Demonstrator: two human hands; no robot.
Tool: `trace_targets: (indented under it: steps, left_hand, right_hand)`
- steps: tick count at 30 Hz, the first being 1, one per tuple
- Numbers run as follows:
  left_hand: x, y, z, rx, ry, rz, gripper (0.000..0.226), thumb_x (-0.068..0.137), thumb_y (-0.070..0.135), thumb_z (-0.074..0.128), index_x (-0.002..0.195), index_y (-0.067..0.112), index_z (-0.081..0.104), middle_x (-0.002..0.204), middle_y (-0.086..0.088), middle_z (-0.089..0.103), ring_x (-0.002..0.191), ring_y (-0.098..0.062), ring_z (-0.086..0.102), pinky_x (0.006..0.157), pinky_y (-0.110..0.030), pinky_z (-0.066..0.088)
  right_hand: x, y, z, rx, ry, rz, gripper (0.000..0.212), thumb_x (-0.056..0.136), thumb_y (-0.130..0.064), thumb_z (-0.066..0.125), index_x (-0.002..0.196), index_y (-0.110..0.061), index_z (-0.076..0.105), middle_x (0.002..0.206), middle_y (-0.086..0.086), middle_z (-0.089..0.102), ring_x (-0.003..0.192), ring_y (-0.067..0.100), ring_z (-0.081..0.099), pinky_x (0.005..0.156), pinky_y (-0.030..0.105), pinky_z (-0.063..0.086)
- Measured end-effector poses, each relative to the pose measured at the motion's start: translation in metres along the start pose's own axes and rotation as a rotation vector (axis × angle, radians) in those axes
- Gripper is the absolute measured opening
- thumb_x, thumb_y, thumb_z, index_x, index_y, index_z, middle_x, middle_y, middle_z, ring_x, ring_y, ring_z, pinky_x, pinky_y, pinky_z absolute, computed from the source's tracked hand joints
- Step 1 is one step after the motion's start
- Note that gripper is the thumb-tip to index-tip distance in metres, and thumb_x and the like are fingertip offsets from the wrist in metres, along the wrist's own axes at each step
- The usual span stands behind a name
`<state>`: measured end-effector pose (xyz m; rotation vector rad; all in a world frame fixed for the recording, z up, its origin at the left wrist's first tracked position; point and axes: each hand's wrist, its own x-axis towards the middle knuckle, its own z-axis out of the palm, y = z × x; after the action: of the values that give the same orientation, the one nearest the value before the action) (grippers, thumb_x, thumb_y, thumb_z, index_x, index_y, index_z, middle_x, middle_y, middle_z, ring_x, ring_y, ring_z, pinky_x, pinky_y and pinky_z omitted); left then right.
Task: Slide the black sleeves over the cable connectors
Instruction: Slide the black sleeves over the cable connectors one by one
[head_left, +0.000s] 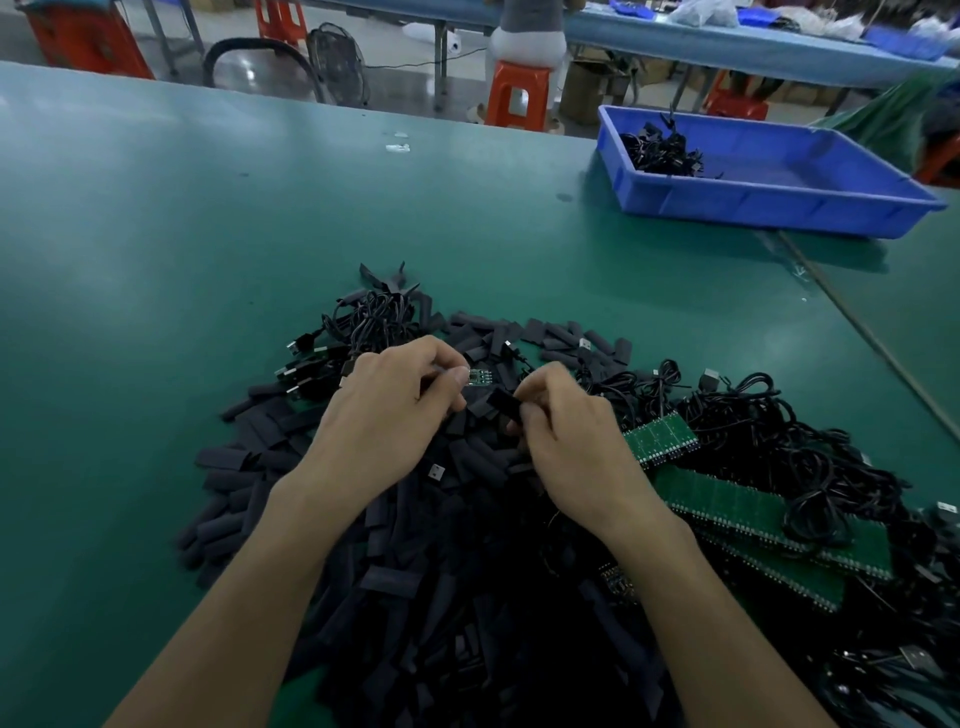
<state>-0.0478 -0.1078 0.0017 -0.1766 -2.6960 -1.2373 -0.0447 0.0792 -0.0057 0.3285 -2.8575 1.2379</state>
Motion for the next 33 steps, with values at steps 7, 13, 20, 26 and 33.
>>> trace_targets:
  steps: [7,13,20,26,33]
  left_hand:
    - [-0.001,0.002,0.0,-0.071,0.032,0.011,0.021,0.099,0.03,0.061,0.084,0.045,0.064,0.074,0.026,0.069,0.066,0.002,0.066,0.072,-0.036,0.06]
    - [-0.002,0.007,0.003,-0.108,0.007,0.046,0.019,0.099,0.029,0.062,0.085,0.043,0.064,0.074,0.025,0.07,0.065,0.001,0.067,0.073,-0.035,0.06]
    - [-0.002,0.01,0.002,-0.157,-0.012,0.067,0.02,0.1,0.025,0.062,0.086,0.038,0.066,0.073,0.022,0.071,0.064,0.0,0.069,0.065,-0.013,0.053]
    - [-0.003,0.012,0.002,-0.202,-0.039,0.065,0.019,0.1,0.025,0.062,0.086,0.038,0.065,0.075,0.019,0.072,0.064,-0.003,0.069,0.063,-0.012,0.051]
    - [-0.001,0.012,0.003,-0.248,-0.052,0.059,0.02,0.101,0.022,0.06,0.086,0.035,0.066,0.074,0.017,0.073,0.063,-0.004,0.069,0.063,-0.011,0.051]
  right_hand:
    - [-0.001,0.006,-0.009,0.259,0.141,-0.016,0.023,0.102,-0.017,0.053,0.117,-0.029,0.066,0.081,-0.01,0.065,0.061,0.011,0.056,0.053,0.021,0.042]
    - [-0.005,0.007,-0.011,0.305,0.145,-0.07,0.024,0.092,-0.024,0.071,0.115,-0.032,0.069,0.105,-0.019,0.07,0.095,-0.001,0.066,0.082,0.017,0.053]
    - [-0.007,0.006,-0.009,0.346,0.222,-0.119,0.021,0.091,-0.021,0.071,0.103,-0.037,0.069,0.092,-0.022,0.071,0.086,-0.006,0.066,0.077,0.01,0.048]
    - [-0.006,0.009,-0.007,0.318,0.246,-0.13,0.014,0.093,-0.022,0.07,0.101,-0.033,0.072,0.074,-0.024,0.069,0.072,-0.001,0.065,0.067,0.012,0.047]
    - [-0.005,0.009,-0.01,0.356,0.189,-0.121,0.023,0.088,-0.023,0.074,0.104,-0.038,0.07,0.096,-0.021,0.073,0.091,-0.003,0.069,0.078,0.011,0.051]
